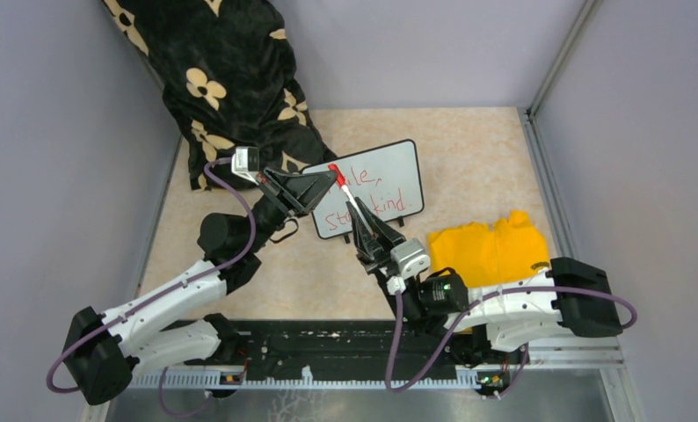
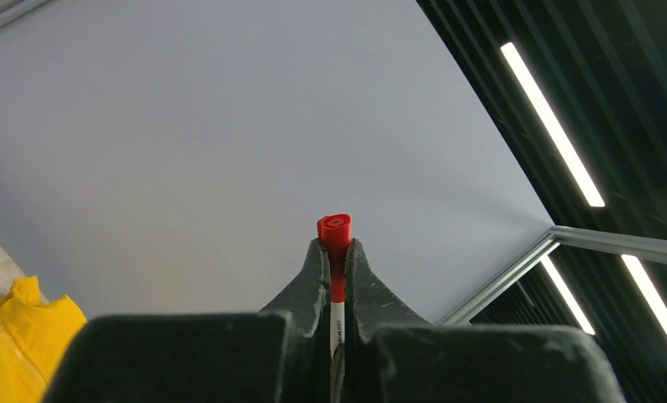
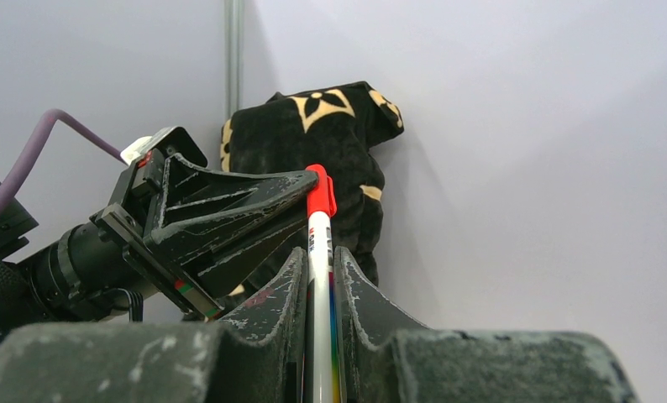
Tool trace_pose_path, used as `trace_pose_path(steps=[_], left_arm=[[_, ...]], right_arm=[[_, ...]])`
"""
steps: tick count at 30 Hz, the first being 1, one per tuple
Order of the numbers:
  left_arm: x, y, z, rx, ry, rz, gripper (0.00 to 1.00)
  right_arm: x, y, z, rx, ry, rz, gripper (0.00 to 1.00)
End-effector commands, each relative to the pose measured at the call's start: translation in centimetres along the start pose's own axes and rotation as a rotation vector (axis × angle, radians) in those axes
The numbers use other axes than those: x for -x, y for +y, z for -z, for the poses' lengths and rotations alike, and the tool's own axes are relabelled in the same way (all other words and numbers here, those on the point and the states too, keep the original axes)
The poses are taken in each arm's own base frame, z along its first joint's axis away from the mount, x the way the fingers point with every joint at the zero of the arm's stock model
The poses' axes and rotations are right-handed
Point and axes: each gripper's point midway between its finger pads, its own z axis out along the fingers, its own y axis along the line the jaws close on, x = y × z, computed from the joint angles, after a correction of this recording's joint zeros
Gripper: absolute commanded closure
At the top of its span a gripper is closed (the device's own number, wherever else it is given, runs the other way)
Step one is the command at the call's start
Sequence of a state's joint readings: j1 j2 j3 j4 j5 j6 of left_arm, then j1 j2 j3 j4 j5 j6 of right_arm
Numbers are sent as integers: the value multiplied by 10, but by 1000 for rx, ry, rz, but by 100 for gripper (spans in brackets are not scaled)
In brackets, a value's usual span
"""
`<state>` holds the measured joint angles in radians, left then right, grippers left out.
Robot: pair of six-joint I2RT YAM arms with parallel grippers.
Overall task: Write a sentence on the whiteboard
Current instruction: Close the whiteboard marker at the center of the board.
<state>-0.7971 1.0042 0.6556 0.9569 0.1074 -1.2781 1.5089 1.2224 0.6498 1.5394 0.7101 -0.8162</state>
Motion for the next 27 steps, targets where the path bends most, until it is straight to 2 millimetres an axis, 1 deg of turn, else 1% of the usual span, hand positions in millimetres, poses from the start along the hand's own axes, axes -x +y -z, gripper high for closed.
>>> trace_pose_path(steps=[1, 7, 12, 18, 27], left_arm=[[-28, -16, 6, -70, 136, -14, 100], [-39, -12, 9, -59, 171, 1, 100], [-55, -4, 10, -26, 217, 14, 100], [-71, 1, 10, 3, 267, 1, 100], [-88, 2, 17, -5, 334, -16, 100]], right_arm=[[18, -19, -10, -90, -41, -73, 100], [18, -19, -11, -94, -43, -70, 100], [19, -17, -13, -92, -44, -71, 100], [19, -13, -15, -88, -43, -67, 100], [26, -17, -19, -103, -60, -57, 100]])
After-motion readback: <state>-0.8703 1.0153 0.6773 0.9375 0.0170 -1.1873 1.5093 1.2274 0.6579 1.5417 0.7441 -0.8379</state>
